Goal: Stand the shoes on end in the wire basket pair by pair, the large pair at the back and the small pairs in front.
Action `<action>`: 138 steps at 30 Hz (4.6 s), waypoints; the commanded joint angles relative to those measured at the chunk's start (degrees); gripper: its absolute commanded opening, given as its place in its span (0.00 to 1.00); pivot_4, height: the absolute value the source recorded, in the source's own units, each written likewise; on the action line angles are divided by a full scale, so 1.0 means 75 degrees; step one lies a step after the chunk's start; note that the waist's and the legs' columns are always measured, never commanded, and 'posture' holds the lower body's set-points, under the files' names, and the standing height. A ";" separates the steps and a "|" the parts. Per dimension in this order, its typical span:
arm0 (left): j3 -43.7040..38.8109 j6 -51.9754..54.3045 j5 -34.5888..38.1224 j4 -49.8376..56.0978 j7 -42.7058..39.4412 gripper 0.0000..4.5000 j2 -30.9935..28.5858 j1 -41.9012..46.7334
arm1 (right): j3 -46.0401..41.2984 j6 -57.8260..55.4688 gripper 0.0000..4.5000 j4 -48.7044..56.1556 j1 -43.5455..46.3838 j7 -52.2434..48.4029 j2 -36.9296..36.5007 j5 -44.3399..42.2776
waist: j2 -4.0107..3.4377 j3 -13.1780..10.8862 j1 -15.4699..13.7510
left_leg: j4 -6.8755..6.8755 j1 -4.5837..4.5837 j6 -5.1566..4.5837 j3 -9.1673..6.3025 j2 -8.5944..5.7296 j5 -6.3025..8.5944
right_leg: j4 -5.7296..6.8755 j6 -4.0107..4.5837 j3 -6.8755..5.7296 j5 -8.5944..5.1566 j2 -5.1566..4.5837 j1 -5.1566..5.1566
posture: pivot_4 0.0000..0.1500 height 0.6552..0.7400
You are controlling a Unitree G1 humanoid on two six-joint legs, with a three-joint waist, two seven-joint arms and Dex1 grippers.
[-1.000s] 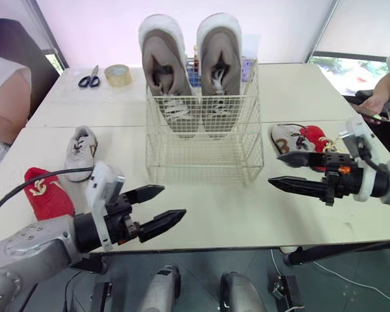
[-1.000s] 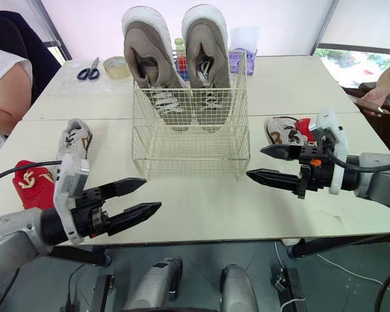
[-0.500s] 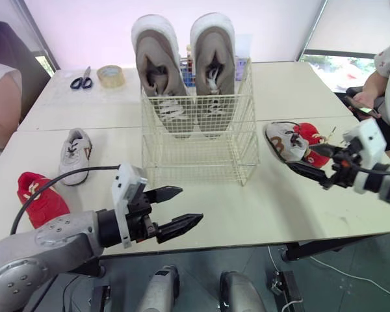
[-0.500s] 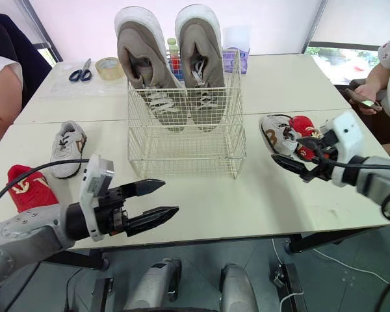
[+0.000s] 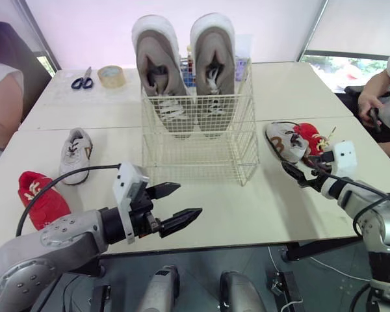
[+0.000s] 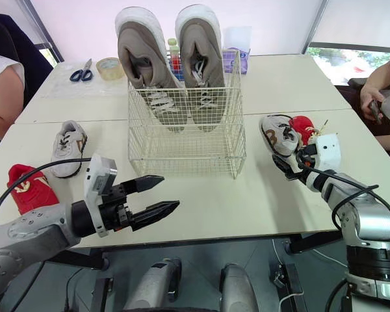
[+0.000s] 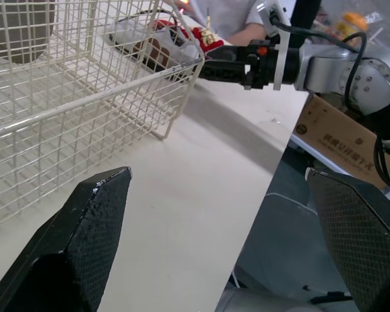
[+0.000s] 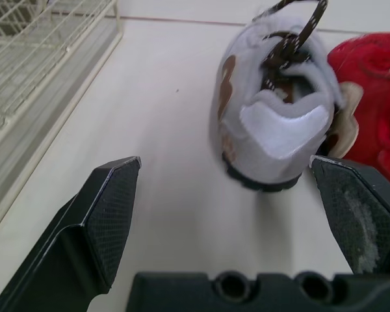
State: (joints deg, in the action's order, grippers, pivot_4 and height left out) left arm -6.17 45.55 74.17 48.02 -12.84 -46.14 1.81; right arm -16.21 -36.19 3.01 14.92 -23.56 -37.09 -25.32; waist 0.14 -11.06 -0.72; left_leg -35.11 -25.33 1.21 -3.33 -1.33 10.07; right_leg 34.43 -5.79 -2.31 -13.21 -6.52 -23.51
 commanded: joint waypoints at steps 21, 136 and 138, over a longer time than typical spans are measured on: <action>-0.0519 -0.0142 0.0175 0.0190 0.0045 1.00 0.0110 -0.0123 | 0.0220 0.2850 0.14 -0.3933 0.2178 0.0169 0.1091 0.1208 | 0.0000 0.0001 0.0039 | -0.0009 0.0049 -0.0001 0.0002 -0.0015 -0.0002 | 0.0093 -0.0006 0.0069 0.0012 0.0026 0.0006 | 1.00 1.00; -0.1433 -0.1178 0.0909 -0.1582 0.1435 0.80 0.1905 0.2505 | 0.0802 0.1856 0.12 -0.1727 0.6665 -0.3323 0.1611 -0.2934 | 0.0015 -0.0068 0.0173 | 0.0018 0.0018 0.0033 -0.0042 0.0026 -0.0020 | 0.0097 0.0005 0.0110 0.0038 0.0123 -0.0038 | 1.00 1.00; -0.1426 -0.1177 0.0996 -0.1158 0.1743 0.80 0.1810 0.2154 | 0.0901 0.1992 0.12 -0.2417 0.6958 -0.4192 0.0922 -0.2543 | 0.0015 -0.0068 0.0194 | 0.0019 -0.0010 0.0033 -0.0033 0.0022 -0.0019 | 0.0091 0.0005 0.0126 0.0039 0.0119 -0.0066 | 1.00 1.00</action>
State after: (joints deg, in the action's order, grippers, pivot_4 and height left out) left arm -16.69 36.87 80.62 35.21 -1.24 -31.83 18.70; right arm -9.83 -23.00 -13.24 64.42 -49.60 -28.01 -46.72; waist 0.26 -11.57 0.74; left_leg -34.95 -25.43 1.46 -3.52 -1.17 9.93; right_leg 35.11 -5.75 -1.29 -12.92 -5.64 -24.07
